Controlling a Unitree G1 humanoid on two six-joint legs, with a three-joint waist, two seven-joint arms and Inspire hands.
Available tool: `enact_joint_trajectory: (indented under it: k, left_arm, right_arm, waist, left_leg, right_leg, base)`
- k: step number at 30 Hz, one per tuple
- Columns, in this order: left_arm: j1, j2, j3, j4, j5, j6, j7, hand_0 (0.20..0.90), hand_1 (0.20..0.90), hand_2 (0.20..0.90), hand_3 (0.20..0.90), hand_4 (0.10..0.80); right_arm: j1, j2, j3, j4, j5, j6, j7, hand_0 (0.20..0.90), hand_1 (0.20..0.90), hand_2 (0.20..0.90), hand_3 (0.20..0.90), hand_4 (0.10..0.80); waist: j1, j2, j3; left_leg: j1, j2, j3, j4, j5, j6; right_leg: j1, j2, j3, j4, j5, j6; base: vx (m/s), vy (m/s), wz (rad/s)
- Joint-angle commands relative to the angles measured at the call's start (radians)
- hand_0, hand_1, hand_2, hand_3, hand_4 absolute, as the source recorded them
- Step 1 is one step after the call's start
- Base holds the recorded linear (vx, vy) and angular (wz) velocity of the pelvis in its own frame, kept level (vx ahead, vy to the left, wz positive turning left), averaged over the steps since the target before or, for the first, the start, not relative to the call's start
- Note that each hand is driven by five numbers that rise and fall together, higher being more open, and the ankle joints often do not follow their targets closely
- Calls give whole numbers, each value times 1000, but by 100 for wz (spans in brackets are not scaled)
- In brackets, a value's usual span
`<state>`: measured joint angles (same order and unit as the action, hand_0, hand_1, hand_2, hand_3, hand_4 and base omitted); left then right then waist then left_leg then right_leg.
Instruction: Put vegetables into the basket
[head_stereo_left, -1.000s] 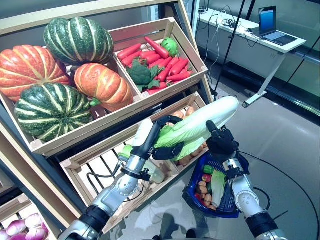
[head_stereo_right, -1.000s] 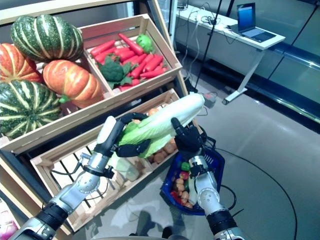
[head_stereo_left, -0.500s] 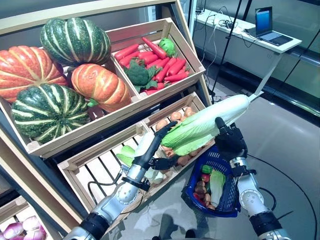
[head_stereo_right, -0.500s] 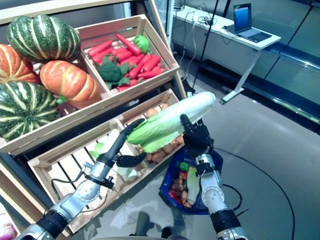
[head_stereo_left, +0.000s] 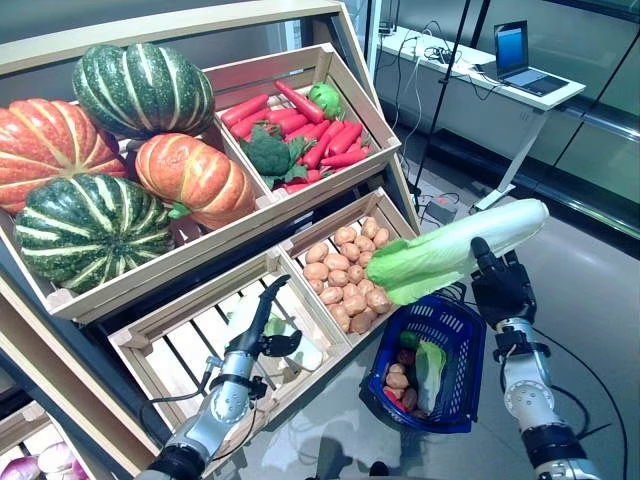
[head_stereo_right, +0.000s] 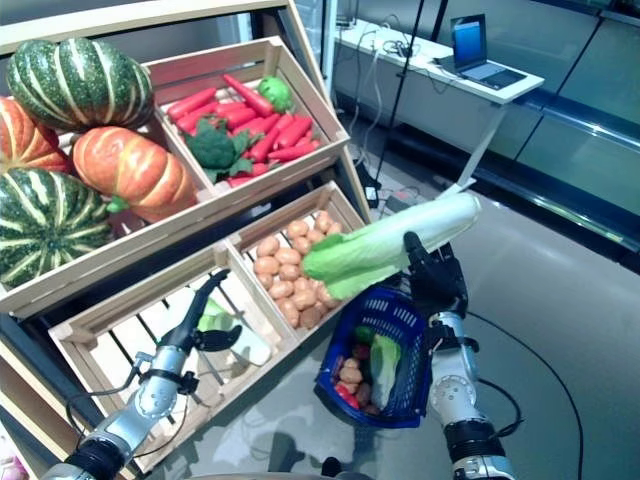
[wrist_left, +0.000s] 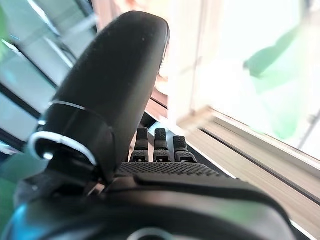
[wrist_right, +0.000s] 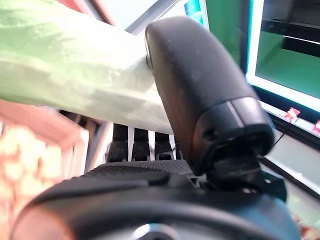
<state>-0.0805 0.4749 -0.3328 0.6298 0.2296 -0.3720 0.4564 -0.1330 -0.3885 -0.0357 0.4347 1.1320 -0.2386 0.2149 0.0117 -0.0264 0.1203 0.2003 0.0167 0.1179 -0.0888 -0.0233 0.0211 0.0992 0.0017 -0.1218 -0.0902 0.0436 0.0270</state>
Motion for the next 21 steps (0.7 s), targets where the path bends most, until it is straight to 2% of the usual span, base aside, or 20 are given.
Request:
enact_joint_trajectory:
  k: [1, 7, 12, 17, 21]
  left_arm:
    - [-117, -7, 61, 61, -15, -23, 115, 900, 900, 900, 900, 800]
    - [-133, 28, 96, 68, 12, 11, 158, 900, 900, 900, 900, 800]
    - [-163, 67, 85, 59, 27, 25, 168, 900, 900, 900, 900, 800]
    - [-303, 117, 13, 78, 14, 65, 179, 900, 900, 900, 900, 800]
    - [-416, 154, -31, 87, -8, 45, 189, 900, 900, 900, 900, 800]
  right_arm:
    - [-121, -111, -99, 29, -166, -129, -77, 300, 300, 300, 300, 400]
    - [-119, -222, -49, 151, -410, -84, -208, 300, 300, 300, 300, 400]
    - [-164, -261, 7, 234, -487, -50, -278, 300, 300, 300, 300, 400]
    - [-329, -286, 91, 346, -493, -28, -345, 300, 300, 300, 300, 400]
    - [-455, -331, 137, 442, -480, -24, -333, 300, 300, 300, 300, 400]
  waist:
    - [-25, -10, -43]
    - [-21, -12, -31]
    - [-12, -5, 2]
    - [-4, 5, 101]
    - [-2, 19, 200]
  left_leg:
    - [-25, -19, 0, 1, -59, 6]
    - [-26, -21, -6, 1, -56, 5]
    - [-38, -20, -15, 2, -43, 7]
    - [-154, -23, -34, 101, -54, 3]
    - [-270, -28, -48, 210, -57, -8]
  right_leg:
    - [77, -20, -20, 3, -82, -10]
    - [76, -22, -22, 3, -81, -11]
    - [43, -26, -24, 53, -100, -18]
    - [-67, -39, -38, 156, -128, -25]
    - [-163, -54, -55, 246, -146, -32]
  base:
    - [0, 0, 0]
    - [46, -4, 0]
    - [31, 5, 0]
    - [-144, -2, -1]
    - [-162, -8, 11]
